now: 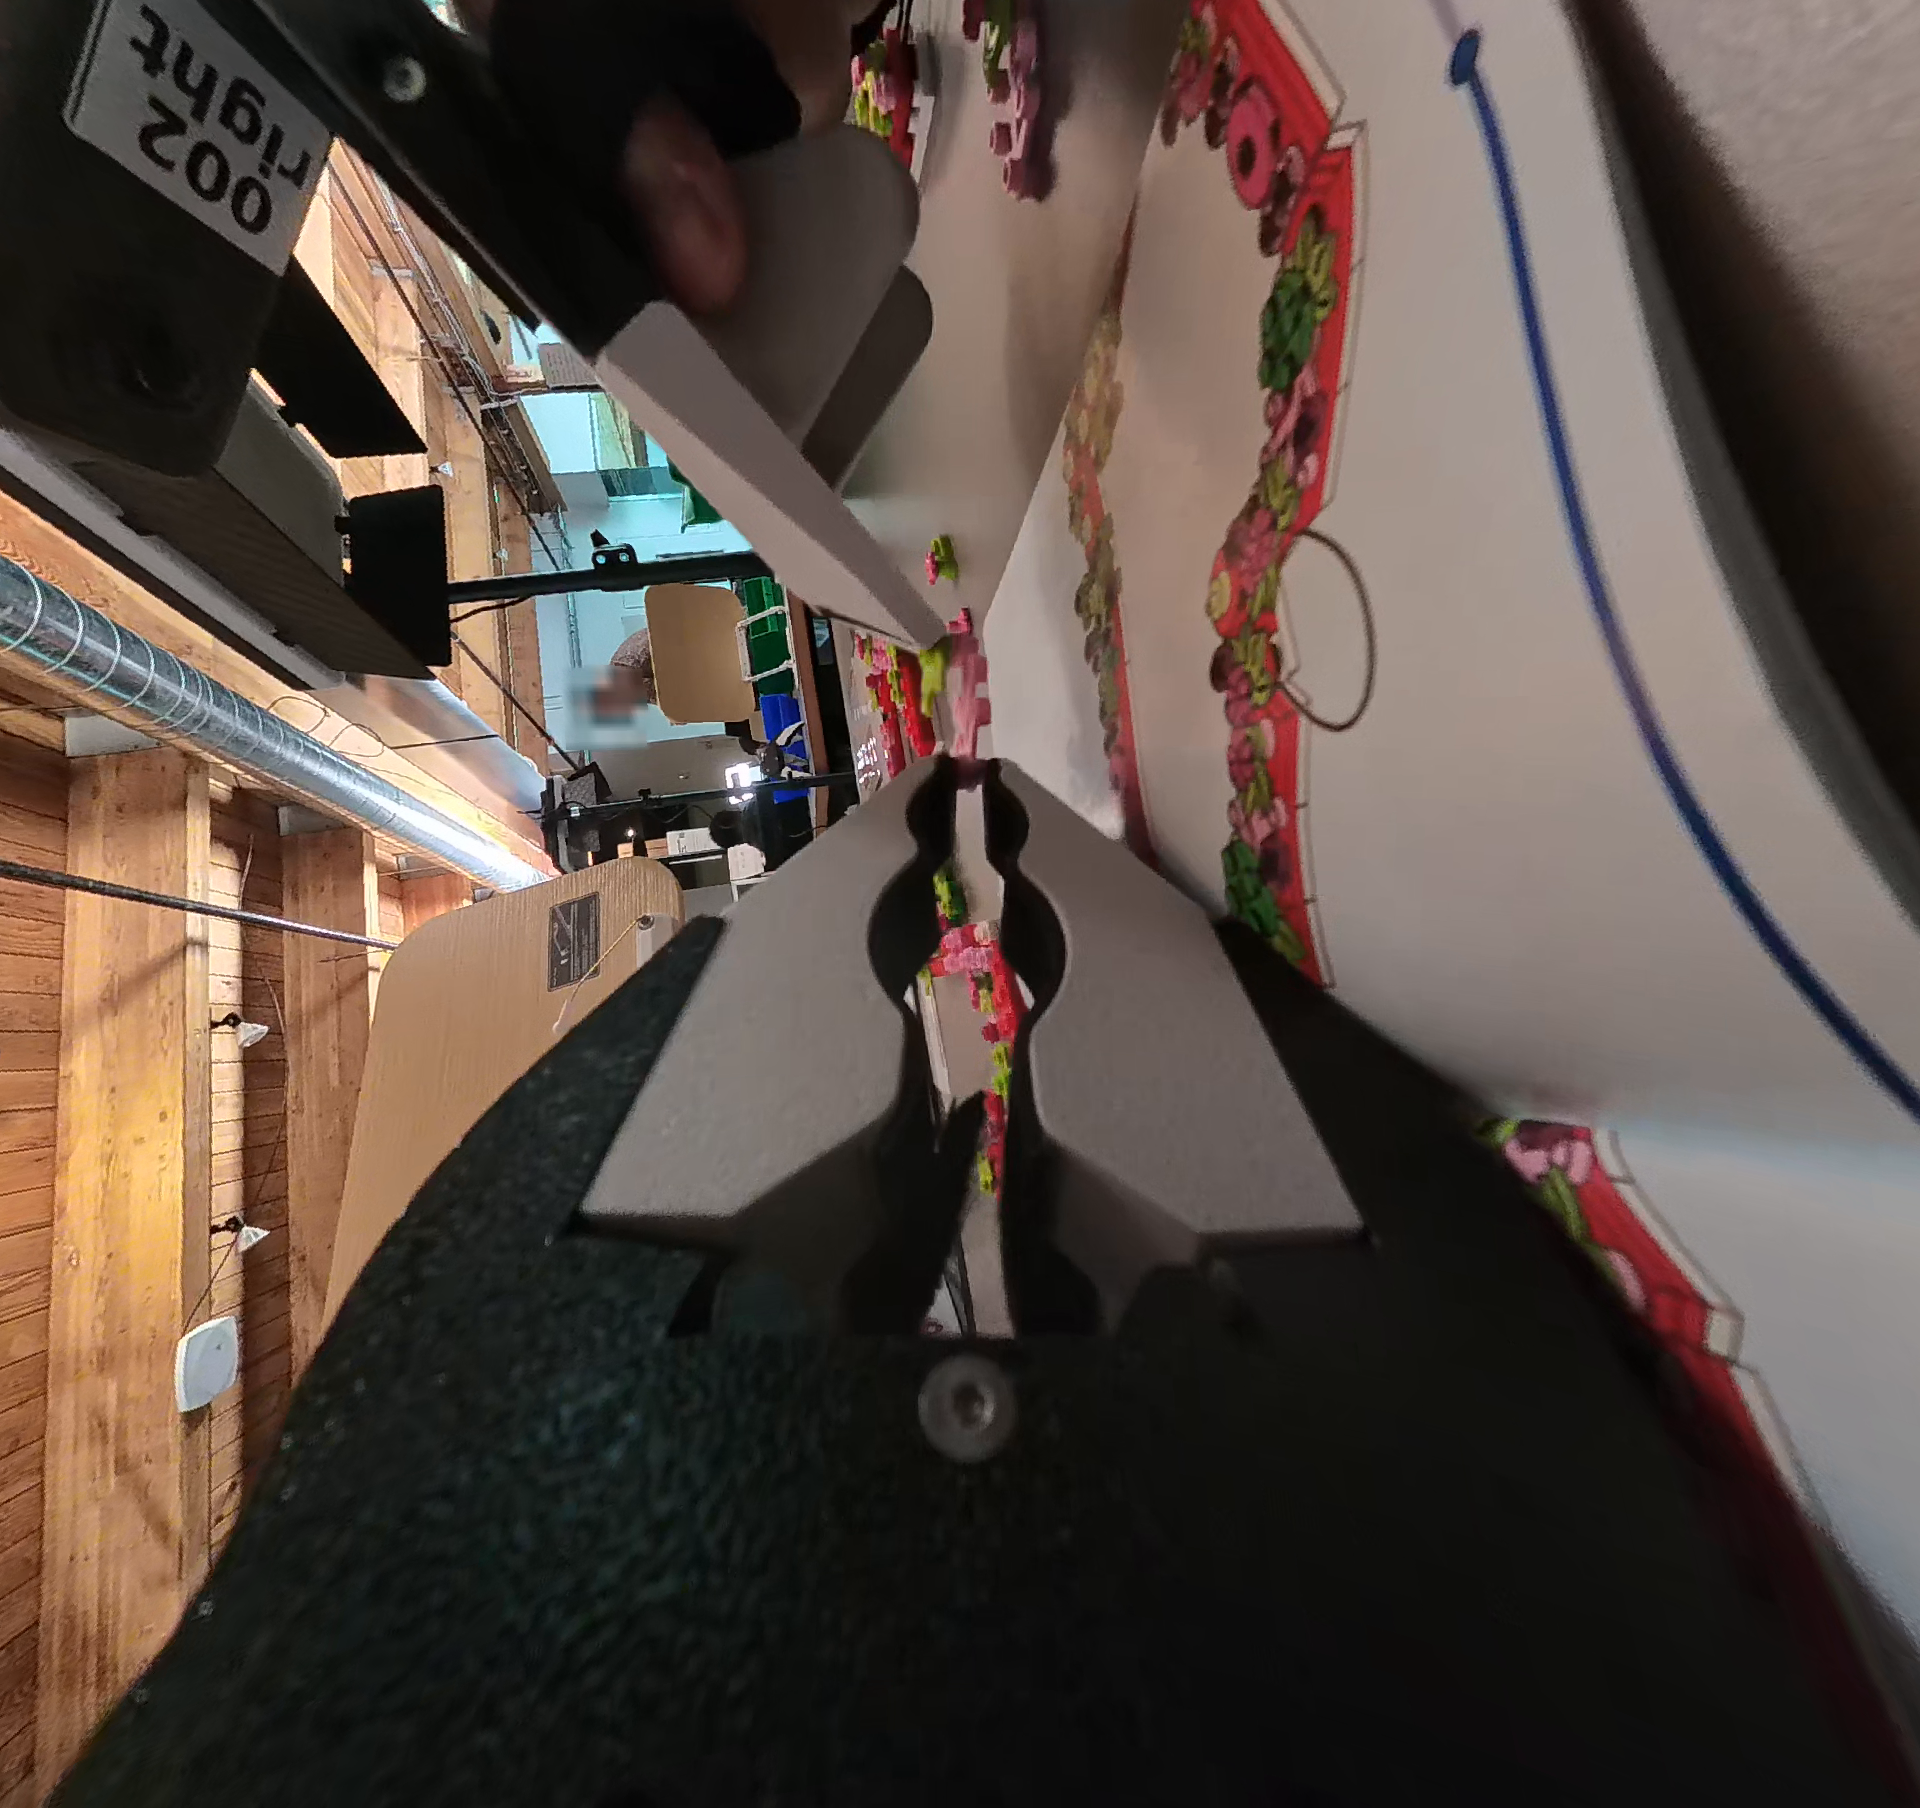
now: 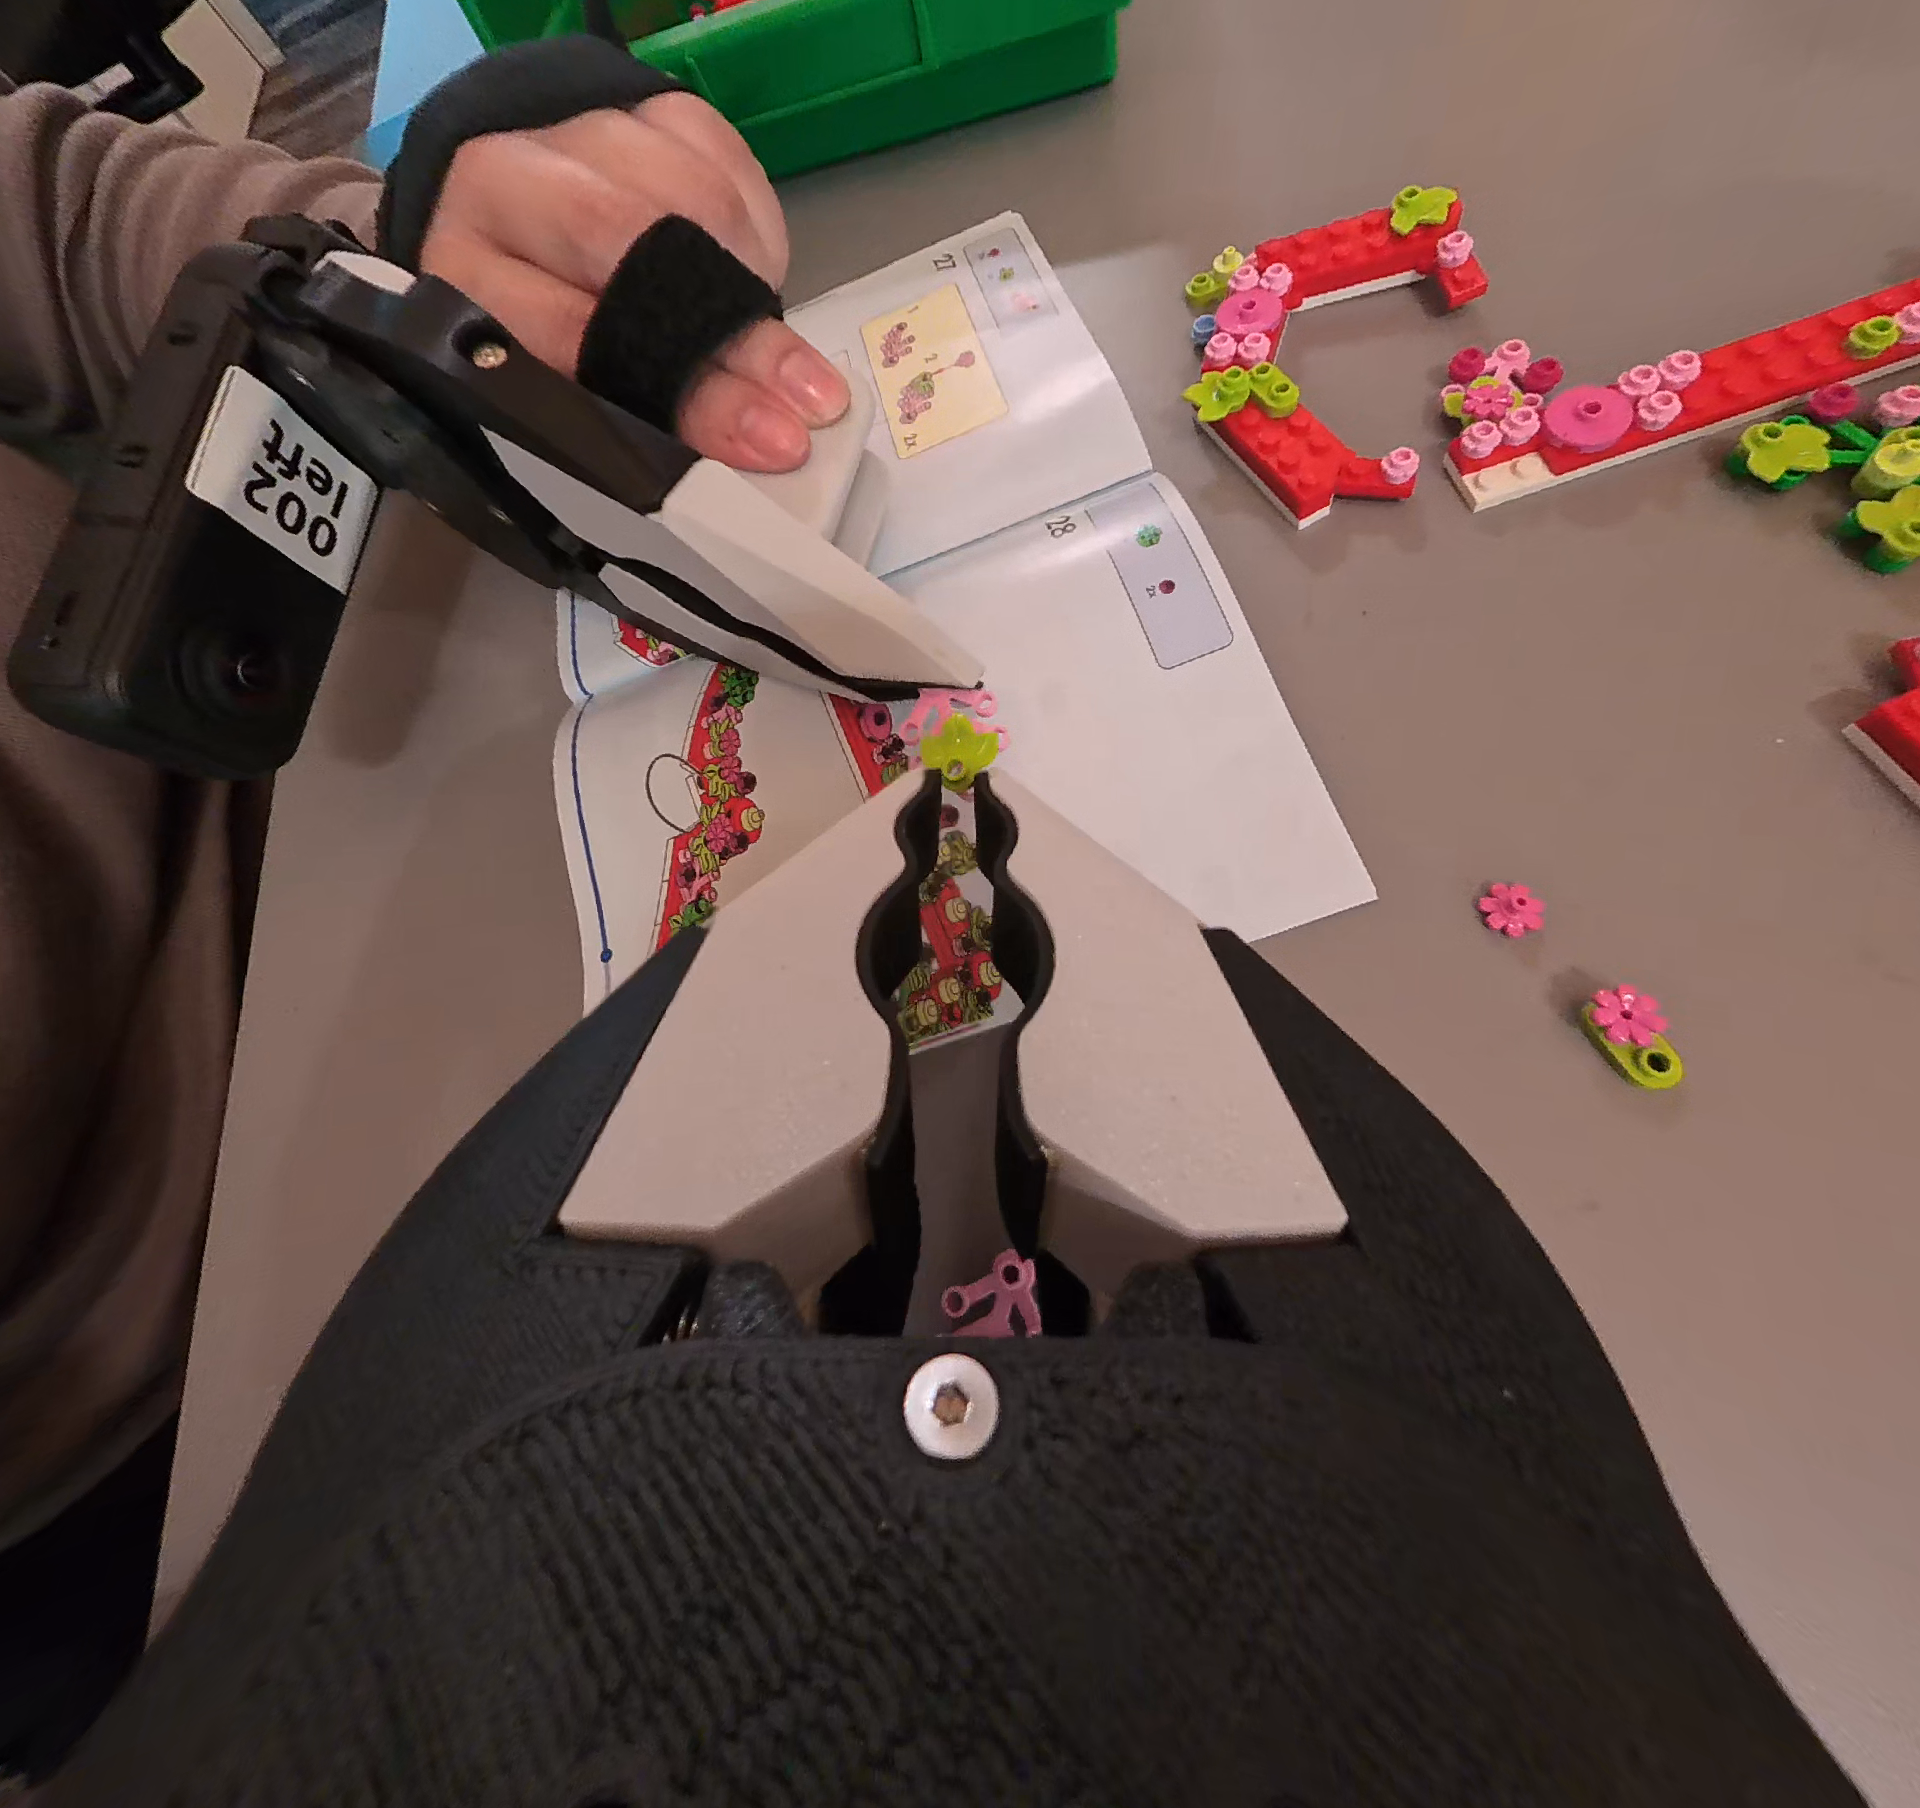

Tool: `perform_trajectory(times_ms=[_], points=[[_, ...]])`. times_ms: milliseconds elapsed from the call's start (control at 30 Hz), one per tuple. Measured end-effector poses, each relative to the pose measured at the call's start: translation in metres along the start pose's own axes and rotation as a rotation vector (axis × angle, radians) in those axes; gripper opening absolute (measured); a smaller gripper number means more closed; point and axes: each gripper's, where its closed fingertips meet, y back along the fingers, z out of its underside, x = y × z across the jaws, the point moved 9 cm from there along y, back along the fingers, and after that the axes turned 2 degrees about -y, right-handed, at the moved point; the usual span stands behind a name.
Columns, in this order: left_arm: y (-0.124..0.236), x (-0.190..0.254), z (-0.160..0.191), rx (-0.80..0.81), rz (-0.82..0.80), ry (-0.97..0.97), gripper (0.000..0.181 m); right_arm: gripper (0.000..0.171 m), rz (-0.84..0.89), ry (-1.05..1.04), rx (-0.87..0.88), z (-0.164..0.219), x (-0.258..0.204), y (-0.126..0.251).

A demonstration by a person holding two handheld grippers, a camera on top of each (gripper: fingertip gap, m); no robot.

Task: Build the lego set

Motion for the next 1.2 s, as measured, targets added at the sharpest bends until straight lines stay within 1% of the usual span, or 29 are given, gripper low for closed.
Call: perform_trajectory(times_ms=[700, 1200], points=[[0.0004, 0.0001, -0.0006, 0.011, 0.008, 0.012, 0.003, 0.004, 0.044, 0.055, -0.029, -0.0007, -0.0018, 0.0003], [0.0002, 0.0008, -0.0010, 0.013, 0.010, 0.009, 0.003, 0.005, 0.042, 0.071, -0.036, -0.0009, -0.0037, 0.0000]])
